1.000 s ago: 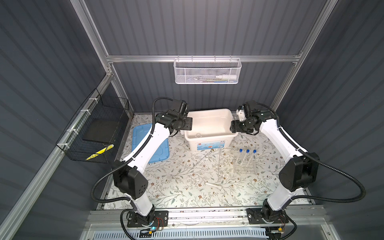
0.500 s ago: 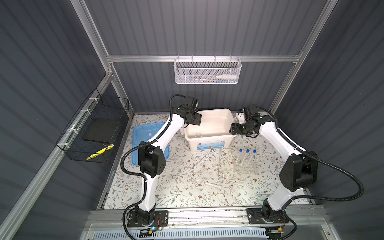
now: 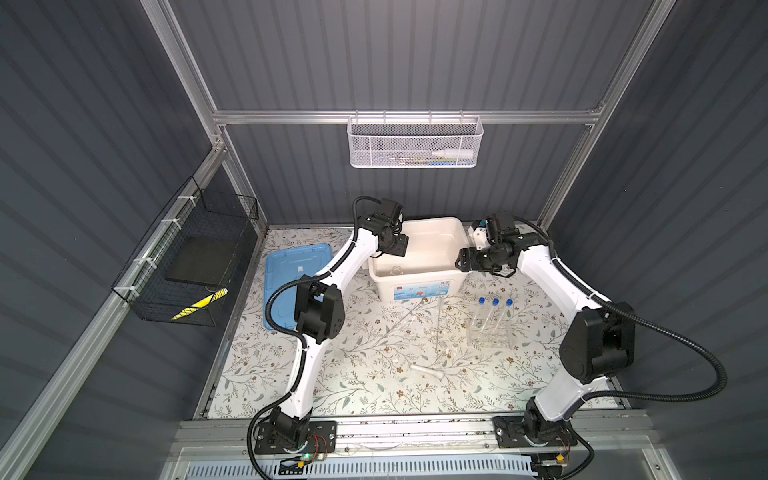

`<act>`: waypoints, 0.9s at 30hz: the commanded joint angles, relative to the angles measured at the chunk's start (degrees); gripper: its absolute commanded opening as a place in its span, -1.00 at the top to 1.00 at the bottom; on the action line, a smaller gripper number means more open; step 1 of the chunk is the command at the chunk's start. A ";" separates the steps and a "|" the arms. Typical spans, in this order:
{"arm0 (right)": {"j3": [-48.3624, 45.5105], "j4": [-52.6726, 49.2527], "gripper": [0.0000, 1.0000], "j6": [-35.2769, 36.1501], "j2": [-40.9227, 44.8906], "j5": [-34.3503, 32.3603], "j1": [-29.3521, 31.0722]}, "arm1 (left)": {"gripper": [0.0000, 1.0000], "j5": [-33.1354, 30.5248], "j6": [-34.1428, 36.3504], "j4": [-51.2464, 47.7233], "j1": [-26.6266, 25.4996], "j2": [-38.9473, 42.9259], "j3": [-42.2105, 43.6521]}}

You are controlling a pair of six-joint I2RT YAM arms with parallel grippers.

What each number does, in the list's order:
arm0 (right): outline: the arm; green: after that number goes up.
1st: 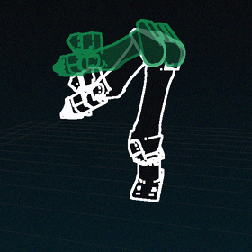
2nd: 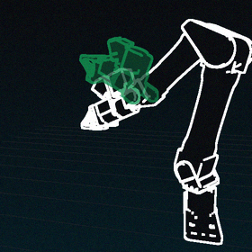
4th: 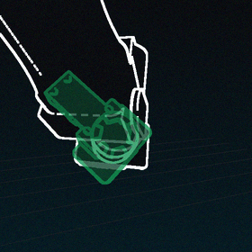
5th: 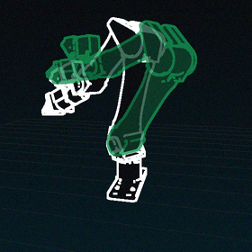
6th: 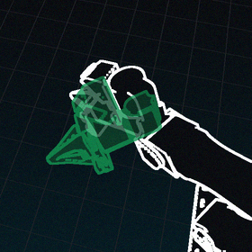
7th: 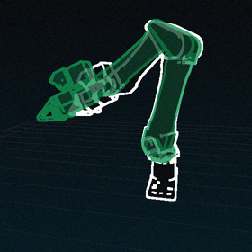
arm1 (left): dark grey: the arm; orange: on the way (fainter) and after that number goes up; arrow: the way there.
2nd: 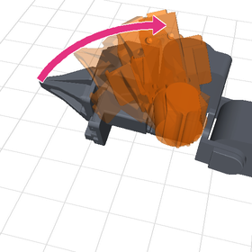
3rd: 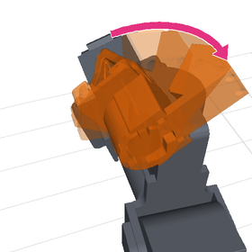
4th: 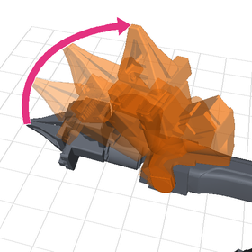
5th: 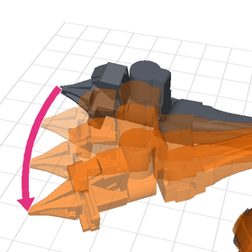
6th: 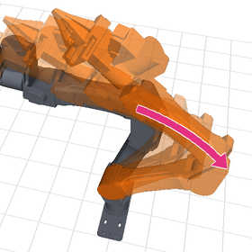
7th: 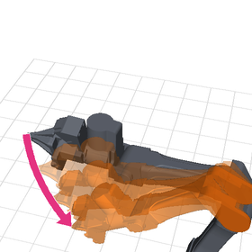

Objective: Organize the chemistry lab equipment
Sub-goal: 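Carry the crucible over the bin with the left gripper while the right holds the bin, then lower the crucible into the bin and open the left gripper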

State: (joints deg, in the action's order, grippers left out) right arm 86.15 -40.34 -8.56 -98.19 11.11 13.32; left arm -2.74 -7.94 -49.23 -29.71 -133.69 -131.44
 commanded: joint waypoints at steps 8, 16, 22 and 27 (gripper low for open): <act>-0.81 0.13 -0.54 0.22 0.57 1.01 -0.14 | -0.27 0.25 3.94 -3.13 -0.78 -3.48 -2.41; -1.06 0.26 -0.54 0.12 0.42 0.79 -0.14 | -0.25 -0.25 7.38 -4.87 -0.93 -5.67 -3.05; -1.07 0.35 -0.54 -0.14 0.26 0.65 -0.14 | -0.25 -1.84 8.37 -5.70 -0.87 -7.12 -3.23; -1.16 0.43 -0.54 -0.21 0.21 0.59 -0.14 | -0.25 -2.17 8.91 -5.87 -0.84 -8.53 -4.60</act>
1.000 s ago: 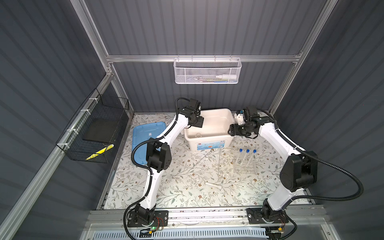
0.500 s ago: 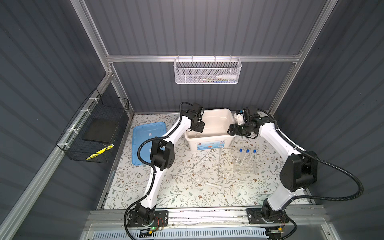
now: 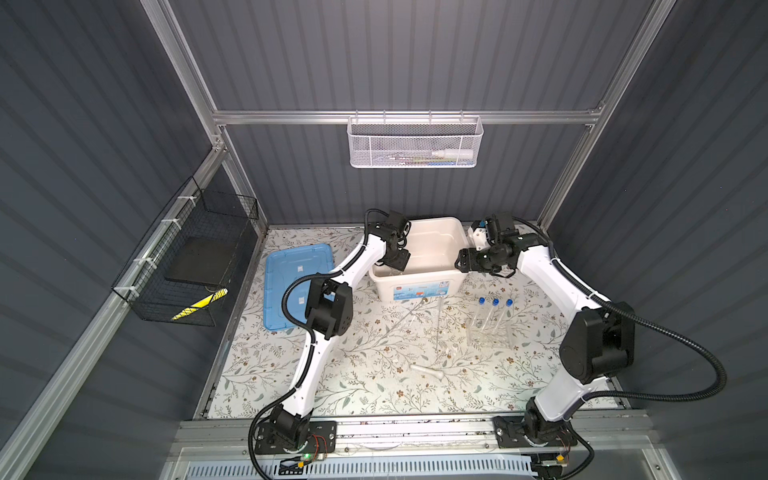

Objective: Organize the chemistry lab equipment
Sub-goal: 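Lower the crucible into the bin and open the left gripper, then withdraw the left gripper toward the brush while the right moves to the test tubes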

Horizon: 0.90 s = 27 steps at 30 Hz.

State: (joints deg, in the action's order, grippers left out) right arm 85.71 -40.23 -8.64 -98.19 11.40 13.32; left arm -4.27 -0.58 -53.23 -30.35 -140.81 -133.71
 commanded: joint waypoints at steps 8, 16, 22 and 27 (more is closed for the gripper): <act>-0.90 0.24 -0.54 -0.06 0.27 0.03 -0.14 | -0.31 -1.61 1.87 -2.44 -0.24 -2.73 -2.77; -0.90 0.17 -0.54 -0.13 0.37 0.12 -0.14 | -0.45 -3.53 1.24 -2.40 -0.24 -2.84 -2.52; -0.55 -0.48 -0.54 -0.05 1.09 0.29 -0.14 | -0.60 -4.42 0.33 -2.43 -0.32 -3.30 -2.52; -0.12 -1.75 -0.54 0.71 3.49 -0.72 -0.14 | -0.64 -3.95 0.01 -2.08 -0.30 -2.22 -1.45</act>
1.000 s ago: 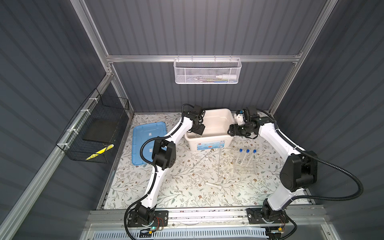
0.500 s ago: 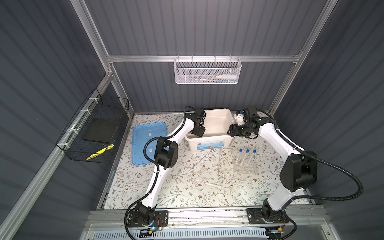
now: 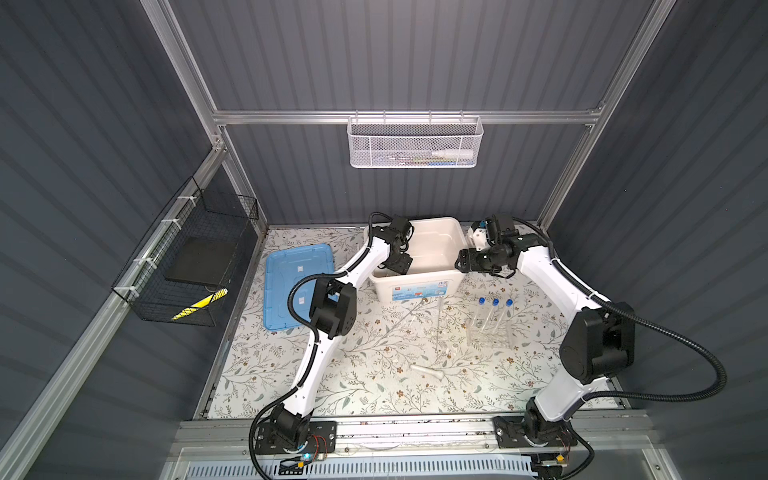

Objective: Organize the chemistry lab equipment
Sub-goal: 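Withdraw the left gripper toward the brush while the right moves to the test tubes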

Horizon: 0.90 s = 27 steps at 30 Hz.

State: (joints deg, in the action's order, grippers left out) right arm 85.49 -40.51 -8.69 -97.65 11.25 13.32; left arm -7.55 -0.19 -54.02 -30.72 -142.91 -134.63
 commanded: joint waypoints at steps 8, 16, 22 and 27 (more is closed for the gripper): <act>0.02 -3.86 -0.56 2.76 8.95 -1.87 0.43 | -0.91 1.27 -1.27 2.16 -0.18 6.23 2.06; -1.29 -8.30 -0.52 -3.21 13.97 -7.29 4.87 | -1.00 0.67 -1.31 6.68 -1.60 14.36 5.68; -6.19 -6.02 -0.52 -7.39 18.77 -8.49 7.27 | -1.00 -0.46 -0.03 10.84 -2.87 21.87 10.48; -10.46 -2.32 -0.58 -8.63 22.89 -9.98 7.42 | -1.00 -1.57 0.18 14.58 -4.56 32.01 19.93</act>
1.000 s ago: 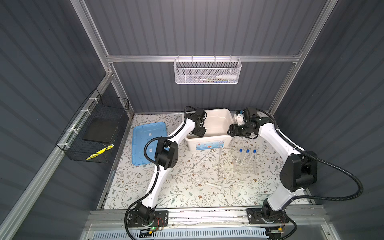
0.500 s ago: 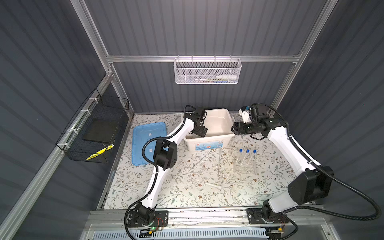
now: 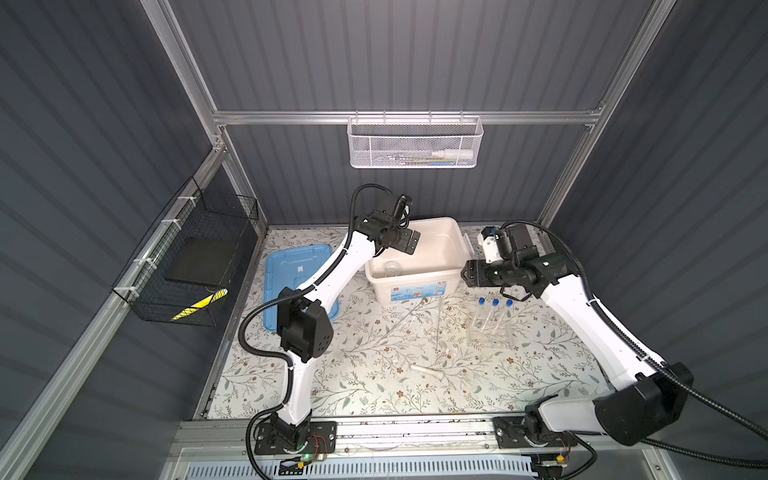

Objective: Organize the chemistry lab equipment
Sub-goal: 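Withdraw the left gripper toward the brush while the right moves to the test tubes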

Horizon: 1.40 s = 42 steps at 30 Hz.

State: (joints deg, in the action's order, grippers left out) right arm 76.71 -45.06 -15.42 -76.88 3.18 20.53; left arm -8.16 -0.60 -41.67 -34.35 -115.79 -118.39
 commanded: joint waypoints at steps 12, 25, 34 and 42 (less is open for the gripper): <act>-9.14 10.19 -0.87 -1.10 7.16 -4.07 -0.15 | -0.99 -0.69 -2.29 8.82 -6.95 29.43 36.73; -10.96 12.14 -0.98 -1.52 9.60 -5.65 -0.69 | -0.89 0.77 -6.58 11.24 -12.11 33.78 56.48; -13.26 13.25 -0.98 -2.07 10.96 -6.15 -1.06 | -0.60 -1.65 -7.66 16.27 -12.18 24.58 59.53; -15.02 13.73 -0.98 -2.60 12.05 -5.79 -1.68 | -0.33 -2.10 -8.12 20.01 -12.14 16.59 58.08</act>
State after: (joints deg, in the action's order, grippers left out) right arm 62.26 -32.51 -17.61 -66.11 -2.13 19.16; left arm -9.67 -8.14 -23.81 -46.19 -97.43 -59.40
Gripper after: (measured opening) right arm 0.989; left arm 0.674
